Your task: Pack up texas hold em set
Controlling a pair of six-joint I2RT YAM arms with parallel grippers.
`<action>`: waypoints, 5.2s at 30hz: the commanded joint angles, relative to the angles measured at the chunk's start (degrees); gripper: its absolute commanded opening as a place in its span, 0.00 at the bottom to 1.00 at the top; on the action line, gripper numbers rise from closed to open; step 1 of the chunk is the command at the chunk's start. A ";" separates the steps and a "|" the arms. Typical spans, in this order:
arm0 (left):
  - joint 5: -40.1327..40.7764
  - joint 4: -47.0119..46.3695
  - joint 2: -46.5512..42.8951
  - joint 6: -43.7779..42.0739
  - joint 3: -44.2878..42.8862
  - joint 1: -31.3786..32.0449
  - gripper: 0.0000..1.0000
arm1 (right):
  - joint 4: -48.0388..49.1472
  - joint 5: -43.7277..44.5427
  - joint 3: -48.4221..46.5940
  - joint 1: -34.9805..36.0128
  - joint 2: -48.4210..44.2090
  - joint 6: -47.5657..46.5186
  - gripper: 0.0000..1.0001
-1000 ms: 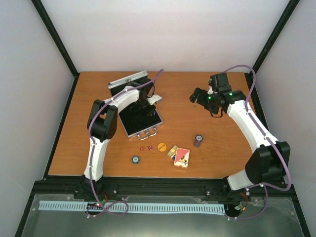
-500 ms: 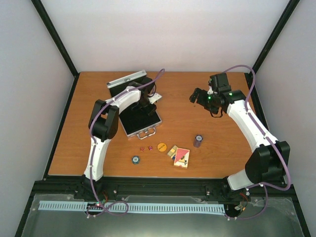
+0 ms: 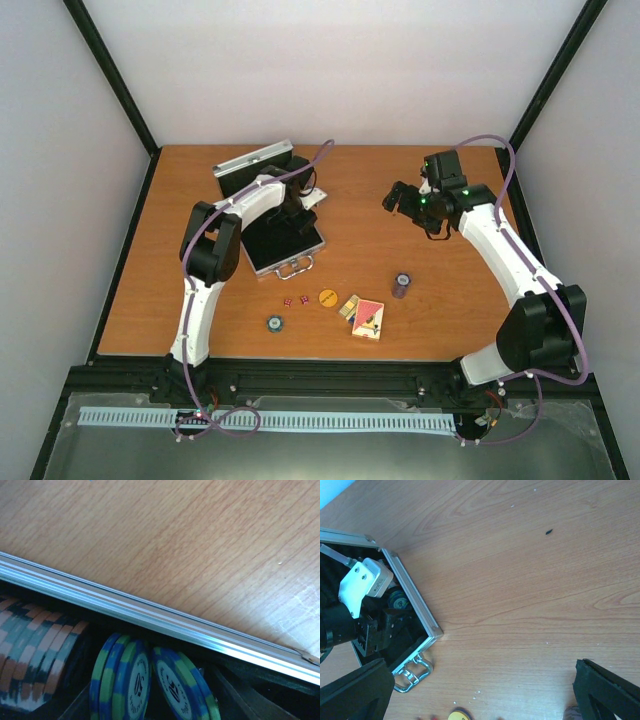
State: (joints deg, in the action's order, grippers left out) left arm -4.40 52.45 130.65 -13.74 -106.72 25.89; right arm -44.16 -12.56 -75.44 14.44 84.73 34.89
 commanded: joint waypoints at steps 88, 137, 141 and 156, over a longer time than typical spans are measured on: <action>10.56 -11.09 -8.94 2.06 10.39 -0.31 0.61 | 1.62 -2.62 4.43 -0.44 -1.72 -1.15 1.00; 20.22 -18.25 -6.20 2.22 10.51 -0.41 0.73 | 2.02 -3.55 6.26 -0.39 -2.37 -1.37 1.00; 17.12 -18.05 -9.35 2.56 12.51 -0.41 0.78 | 2.02 -3.83 6.28 -0.43 -2.64 -1.15 1.00; 9.29 -10.04 -18.36 4.17 11.53 -0.40 0.81 | -0.70 -6.44 6.44 -0.38 -1.57 -5.19 1.00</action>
State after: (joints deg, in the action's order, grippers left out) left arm 7.77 38.35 115.37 -11.60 -92.53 25.74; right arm -43.00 -17.15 -68.93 14.39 83.57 32.51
